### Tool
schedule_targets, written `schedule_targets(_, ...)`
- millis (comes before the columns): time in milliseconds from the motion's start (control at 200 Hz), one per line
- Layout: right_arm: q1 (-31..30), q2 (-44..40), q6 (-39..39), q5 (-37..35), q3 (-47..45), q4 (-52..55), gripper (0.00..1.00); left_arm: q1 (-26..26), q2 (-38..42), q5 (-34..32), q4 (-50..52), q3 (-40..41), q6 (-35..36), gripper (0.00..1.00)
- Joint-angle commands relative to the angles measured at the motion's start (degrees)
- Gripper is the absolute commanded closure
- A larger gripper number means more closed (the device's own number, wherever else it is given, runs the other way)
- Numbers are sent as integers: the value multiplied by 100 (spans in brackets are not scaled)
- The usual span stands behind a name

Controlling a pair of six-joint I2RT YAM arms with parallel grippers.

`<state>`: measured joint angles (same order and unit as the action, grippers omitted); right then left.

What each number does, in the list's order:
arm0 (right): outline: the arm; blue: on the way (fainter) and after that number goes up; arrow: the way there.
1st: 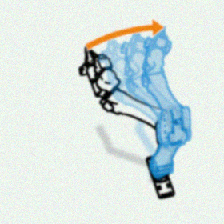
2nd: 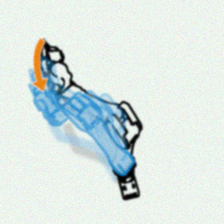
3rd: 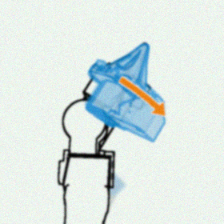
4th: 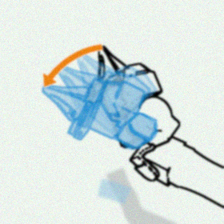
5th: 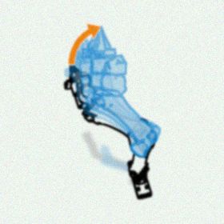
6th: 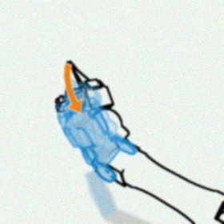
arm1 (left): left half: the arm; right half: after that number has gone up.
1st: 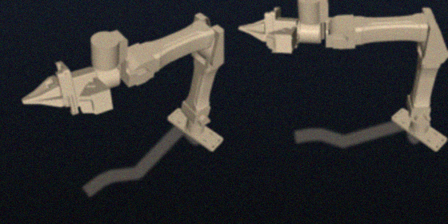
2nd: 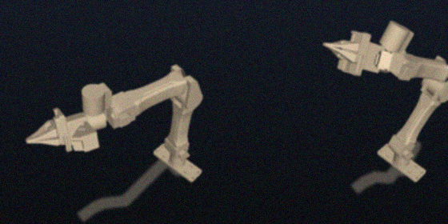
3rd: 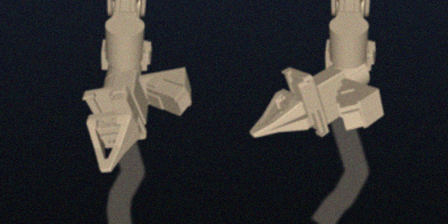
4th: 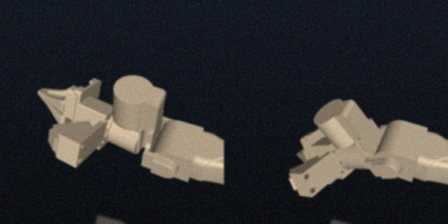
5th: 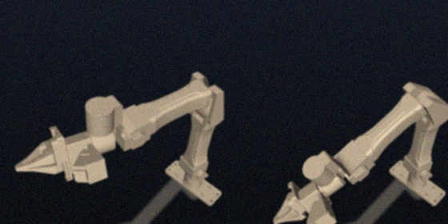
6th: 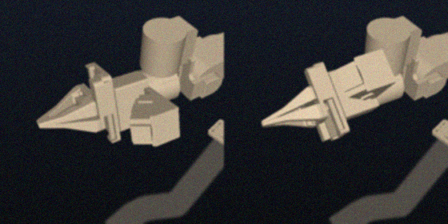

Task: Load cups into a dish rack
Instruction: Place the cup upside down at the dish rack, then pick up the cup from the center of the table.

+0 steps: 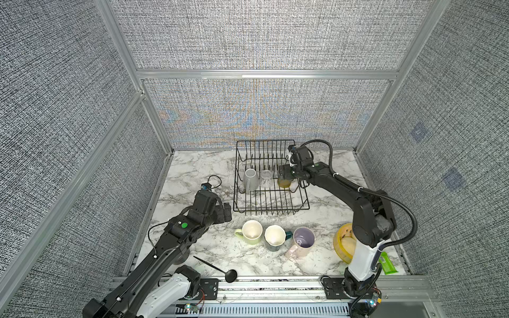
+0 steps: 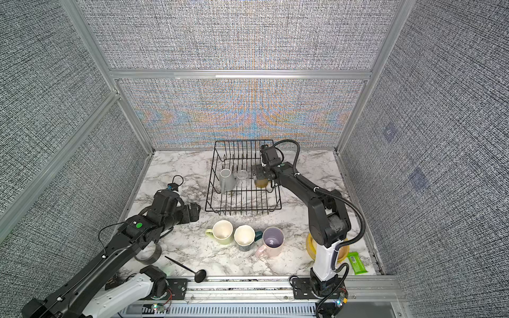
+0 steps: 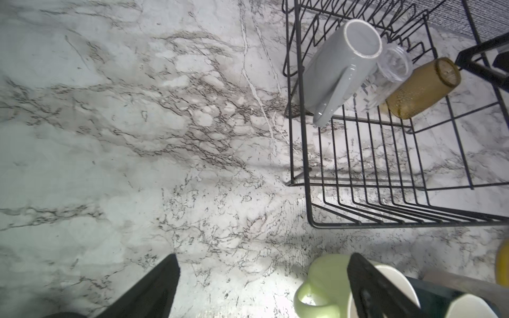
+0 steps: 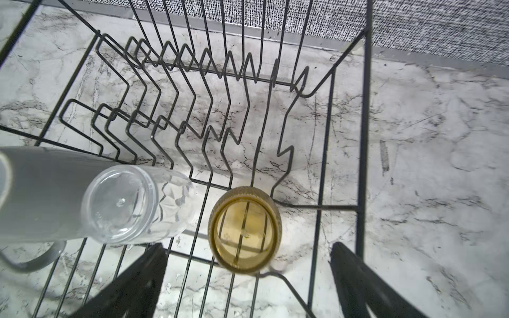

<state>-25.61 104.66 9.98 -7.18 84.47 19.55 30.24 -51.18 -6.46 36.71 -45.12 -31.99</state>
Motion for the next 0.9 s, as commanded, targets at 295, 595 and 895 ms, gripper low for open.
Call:
schedule_targets(295,206,-1859,547,-1048,-1169,264,1,120,-358,2107,-303,256,-85,19)
schedule_targets(595,645,-2859,979,34,-2159,376,1,423,-593,2338,-216,382,-243,28)
schedule_targets(895,645,-3221,1085,120,-2483,349,2,736,-1173,1770,-209,0,383,34)
